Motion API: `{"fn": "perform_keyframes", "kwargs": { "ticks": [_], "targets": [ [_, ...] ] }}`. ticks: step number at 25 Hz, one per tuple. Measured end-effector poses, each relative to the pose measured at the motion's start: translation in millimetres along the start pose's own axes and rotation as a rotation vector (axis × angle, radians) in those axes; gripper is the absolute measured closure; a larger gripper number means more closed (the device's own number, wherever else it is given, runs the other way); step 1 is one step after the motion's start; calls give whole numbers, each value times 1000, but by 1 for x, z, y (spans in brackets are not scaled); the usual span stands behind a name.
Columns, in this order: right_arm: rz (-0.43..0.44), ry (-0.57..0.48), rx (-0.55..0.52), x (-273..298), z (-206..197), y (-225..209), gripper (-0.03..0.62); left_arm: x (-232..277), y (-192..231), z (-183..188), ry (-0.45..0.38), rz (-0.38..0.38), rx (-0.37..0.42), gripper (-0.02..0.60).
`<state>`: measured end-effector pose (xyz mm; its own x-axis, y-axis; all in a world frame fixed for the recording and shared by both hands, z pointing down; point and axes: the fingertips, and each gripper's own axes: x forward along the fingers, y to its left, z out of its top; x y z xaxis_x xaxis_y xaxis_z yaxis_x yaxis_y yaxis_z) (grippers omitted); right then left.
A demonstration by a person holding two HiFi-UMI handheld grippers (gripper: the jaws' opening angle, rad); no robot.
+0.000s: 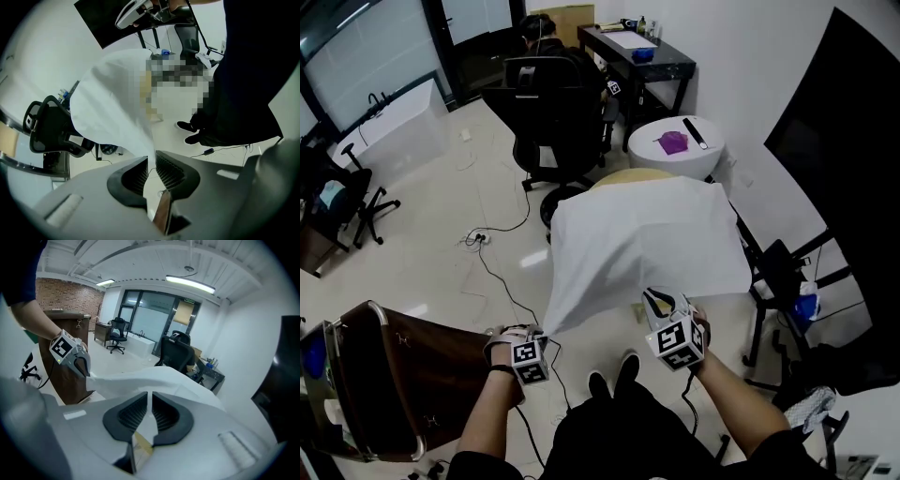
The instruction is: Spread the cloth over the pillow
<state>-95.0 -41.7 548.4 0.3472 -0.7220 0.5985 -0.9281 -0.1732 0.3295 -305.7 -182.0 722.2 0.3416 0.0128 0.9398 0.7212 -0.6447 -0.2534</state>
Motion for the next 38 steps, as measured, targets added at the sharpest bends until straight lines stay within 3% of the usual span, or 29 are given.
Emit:
{"fn": "perform_keyframes", "kwargs": {
  "ticks": [6,13,16,24,30,38],
  "targets": [
    [-38,-13,35,-12,-3,-17,556,-25,28,20,-64,49,-29,485],
    [-91,-28,65,-31,-9,-55,556,-73,85,99,-218,180,-10,483],
    [-105,-43,79,-34,-14,-76,556,-80,103,133,-252,200,6,483],
    [-111,-90,77,-45,-30,-155,557,-74,134,216,-274,212,8,483],
    [-104,-124,50,-42,-48,-221,560,-77,164,279,-285,278,-8,483],
    [-111,-76,61,-15,-73,-289,557,-66,204,314,-284,290,2,483]
  ]
}}
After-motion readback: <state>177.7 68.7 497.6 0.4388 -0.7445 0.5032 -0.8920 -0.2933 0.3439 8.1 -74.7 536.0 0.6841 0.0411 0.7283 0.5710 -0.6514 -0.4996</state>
